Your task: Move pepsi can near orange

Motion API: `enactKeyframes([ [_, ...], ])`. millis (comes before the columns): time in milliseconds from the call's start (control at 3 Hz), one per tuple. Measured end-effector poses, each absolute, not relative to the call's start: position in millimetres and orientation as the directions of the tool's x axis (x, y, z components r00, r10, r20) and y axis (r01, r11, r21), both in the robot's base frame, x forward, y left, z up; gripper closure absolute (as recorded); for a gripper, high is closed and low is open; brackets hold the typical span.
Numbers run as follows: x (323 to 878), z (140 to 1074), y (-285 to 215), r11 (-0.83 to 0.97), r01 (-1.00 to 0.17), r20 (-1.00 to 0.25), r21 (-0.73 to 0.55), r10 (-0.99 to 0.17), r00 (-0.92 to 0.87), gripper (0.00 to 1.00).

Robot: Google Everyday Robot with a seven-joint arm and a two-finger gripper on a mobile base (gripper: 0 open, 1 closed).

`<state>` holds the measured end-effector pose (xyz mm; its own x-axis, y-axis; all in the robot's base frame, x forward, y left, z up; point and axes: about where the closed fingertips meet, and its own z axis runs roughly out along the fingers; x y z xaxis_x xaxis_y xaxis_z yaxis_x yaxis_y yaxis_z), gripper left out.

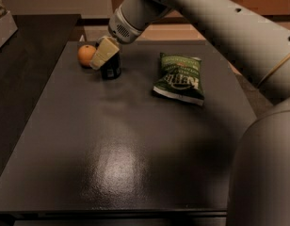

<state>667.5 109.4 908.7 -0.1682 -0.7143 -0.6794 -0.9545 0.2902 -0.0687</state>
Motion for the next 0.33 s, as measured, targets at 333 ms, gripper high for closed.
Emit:
enactKeyframes([
  [333,667.5,908.7,109.5,0.29,-0.955,-0.679,-0.069,-0.714,-0.168,0.0],
])
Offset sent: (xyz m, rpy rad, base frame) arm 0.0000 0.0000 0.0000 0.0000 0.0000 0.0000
